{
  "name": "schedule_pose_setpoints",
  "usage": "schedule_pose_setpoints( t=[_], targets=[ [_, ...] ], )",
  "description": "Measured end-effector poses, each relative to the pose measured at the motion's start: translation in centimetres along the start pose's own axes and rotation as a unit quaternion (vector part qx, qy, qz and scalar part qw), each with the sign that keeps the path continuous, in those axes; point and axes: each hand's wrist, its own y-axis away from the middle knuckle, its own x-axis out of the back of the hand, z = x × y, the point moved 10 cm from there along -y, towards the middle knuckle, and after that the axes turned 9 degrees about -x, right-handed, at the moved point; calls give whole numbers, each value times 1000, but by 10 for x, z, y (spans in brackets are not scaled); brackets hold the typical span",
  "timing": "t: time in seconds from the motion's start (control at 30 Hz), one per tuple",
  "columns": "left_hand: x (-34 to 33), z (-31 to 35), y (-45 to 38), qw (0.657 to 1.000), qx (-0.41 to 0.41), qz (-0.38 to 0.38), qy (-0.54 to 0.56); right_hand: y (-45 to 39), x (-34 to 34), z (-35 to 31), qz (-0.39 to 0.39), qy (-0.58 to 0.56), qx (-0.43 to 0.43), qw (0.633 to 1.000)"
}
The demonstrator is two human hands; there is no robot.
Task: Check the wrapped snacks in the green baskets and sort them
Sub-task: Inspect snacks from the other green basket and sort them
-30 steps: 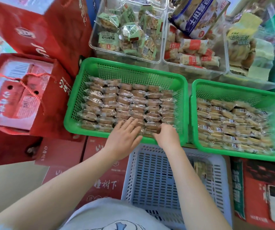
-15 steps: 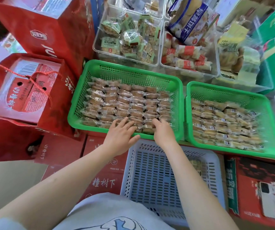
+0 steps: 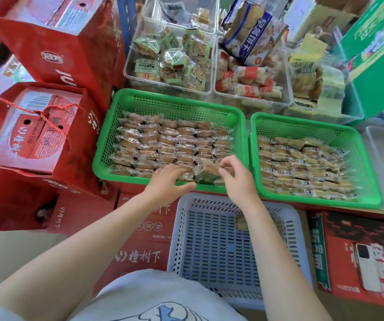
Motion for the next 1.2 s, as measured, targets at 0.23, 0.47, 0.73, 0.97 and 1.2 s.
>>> schedule_pose_setpoints(
  t=[0.23,0.47,0.73,0.97,1.2],
  targets=[
    [27,54,40,915,1,97,391,46,-1,-8,6,-206,-39,978],
    [1,59,71,824,48,17,565,71,-26,11,-76,-445,-165,877],
    [1,73,90,806,56,-33,588,87,-27,10,-88,-469,-161,864],
    [13,57,88,849,81,45,520,87,-22,10,-97,-367,-132,916],
    [11,46,97,712,84,95,691,90,-30,21,-116,-405,-158,893]
  ],
)
